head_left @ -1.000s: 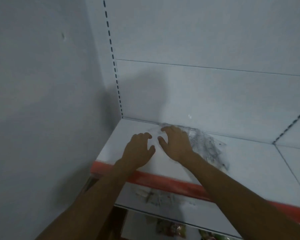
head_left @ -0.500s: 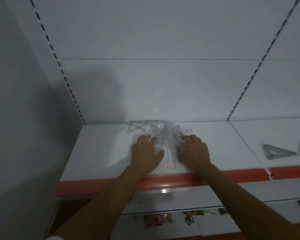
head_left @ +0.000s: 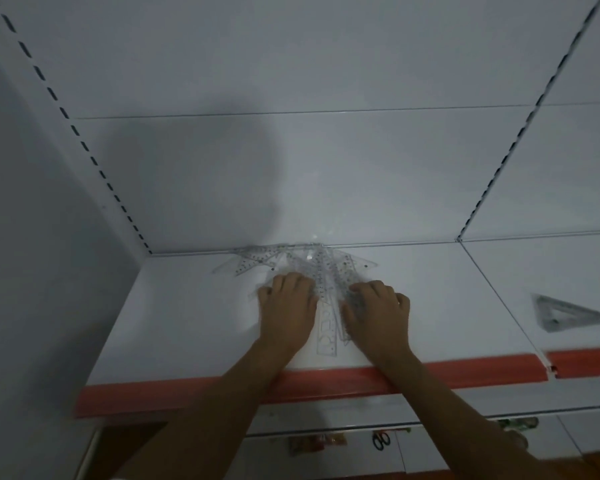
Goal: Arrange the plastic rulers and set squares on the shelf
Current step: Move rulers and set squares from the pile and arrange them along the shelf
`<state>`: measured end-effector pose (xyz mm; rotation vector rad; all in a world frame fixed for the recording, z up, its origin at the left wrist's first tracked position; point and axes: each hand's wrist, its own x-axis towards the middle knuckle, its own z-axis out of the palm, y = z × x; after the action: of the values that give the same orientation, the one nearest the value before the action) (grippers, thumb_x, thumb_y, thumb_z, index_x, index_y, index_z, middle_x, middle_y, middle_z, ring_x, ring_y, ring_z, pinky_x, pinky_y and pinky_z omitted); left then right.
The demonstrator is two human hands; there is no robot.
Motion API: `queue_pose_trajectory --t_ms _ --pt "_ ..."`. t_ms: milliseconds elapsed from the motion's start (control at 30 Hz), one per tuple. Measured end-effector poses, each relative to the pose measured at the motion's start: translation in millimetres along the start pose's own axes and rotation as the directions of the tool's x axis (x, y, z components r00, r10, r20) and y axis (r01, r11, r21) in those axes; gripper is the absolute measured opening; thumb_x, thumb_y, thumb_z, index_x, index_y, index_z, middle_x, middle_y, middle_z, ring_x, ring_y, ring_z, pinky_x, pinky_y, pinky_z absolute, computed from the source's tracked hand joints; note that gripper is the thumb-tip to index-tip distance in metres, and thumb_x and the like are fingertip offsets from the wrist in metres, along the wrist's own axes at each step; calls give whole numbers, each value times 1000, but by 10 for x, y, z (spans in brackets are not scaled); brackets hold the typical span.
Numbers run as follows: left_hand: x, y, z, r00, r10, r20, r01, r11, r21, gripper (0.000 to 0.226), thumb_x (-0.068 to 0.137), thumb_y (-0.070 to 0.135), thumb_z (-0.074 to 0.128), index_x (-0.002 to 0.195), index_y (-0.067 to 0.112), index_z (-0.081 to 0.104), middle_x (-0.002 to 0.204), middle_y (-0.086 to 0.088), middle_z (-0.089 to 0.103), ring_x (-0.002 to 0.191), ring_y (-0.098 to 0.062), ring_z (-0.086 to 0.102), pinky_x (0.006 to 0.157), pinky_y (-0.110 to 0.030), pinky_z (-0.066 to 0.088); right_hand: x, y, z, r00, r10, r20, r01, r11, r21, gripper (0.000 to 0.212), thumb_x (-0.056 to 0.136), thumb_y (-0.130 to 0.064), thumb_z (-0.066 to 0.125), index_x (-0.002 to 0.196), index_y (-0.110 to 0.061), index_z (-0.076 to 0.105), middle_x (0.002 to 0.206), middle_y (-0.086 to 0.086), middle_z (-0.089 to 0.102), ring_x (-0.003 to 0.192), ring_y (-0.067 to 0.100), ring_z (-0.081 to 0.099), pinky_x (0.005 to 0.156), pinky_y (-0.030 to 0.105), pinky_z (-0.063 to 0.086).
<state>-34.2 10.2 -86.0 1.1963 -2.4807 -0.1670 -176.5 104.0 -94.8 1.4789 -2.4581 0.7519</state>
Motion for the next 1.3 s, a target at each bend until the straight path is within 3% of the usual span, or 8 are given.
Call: queue_pose_trajectory --t_ms 133,367,600,733,900,1000,1100,1300 --pt "-3 2 61 996 27 -91 -26 1000 14 22 87 27 59 108 21 64 108 2 62 98 -22 56 80 -41 41 -1 -19 7 998 -52 -33 53 998 27 28 77 -35 59 101 -22 66 95 -4 63 89 18 59 84 32 28" --pt "-20 13 67 995 44 -86 -41 999 34 46 77 34 37 111 19 65 98 -2 54 92 -22 53 76 -39 44 -16 -6 4 994 -106 -29 109 987 115 24 73 -15 69 96 -20 66 92 -3 62 84 18 59 76 30 33" --pt "-25 7 113 995 -40 -90 37 999 -30 37 74 25 67 106 8 66 121 -16 53 113 -33 49 87 -47 47 -36 0 -27 983 -174 -48 180 967 180 16 80 -25 55 92 -21 65 90 -5 62 83 14 56 77 24 27" --pt "-24 -3 140 990 13 -143 -13 1000 -2 20 76 24 64 93 13 65 115 -10 59 109 -30 54 82 -46 47 -35 -1 -60 977 -203 -66 213 952 220 22 86 -29 45 92 -21 65 90 -5 64 84 12 57 79 21 23" --pt "-36 -22 174 990 77 -119 -74 997 31 6 90 22 55 92 18 57 98 0 58 97 -23 53 87 -39 36 -40 -26 -104 987 -75 -140 117 938 327 15 93 -17 49 93 -15 63 85 0 66 76 13 58 82 21 31" --pt "-34 -26 188 987 57 -150 -55 998 16 3 91 18 55 94 18 55 97 0 57 94 -22 52 87 -37 34 -27 -68 -161 988 30 -151 33 916 399 20 96 -20 44 95 -11 62 82 2 66 70 14 56 71 28 42" --pt "-38 -26 202 968 82 -235 -78 997 26 6 90 19 48 93 17 53 95 -1 56 88 -21 53 81 -35 33 -43 -78 -183 984 90 -152 -15 901 434 35 98 -34 35 103 -9 60 85 0 63 72 13 57 64 20 39" --pt "-63 3 146 968 51 -245 -63 997 -43 22 92 24 37 95 13 55 94 -5 58 86 -23 54 79 -39 46 -41 -128 -177 977 188 -100 -126 888 443 21 99 -25 39 107 -12 53 92 -3 54 82 14 54 68 15 36"
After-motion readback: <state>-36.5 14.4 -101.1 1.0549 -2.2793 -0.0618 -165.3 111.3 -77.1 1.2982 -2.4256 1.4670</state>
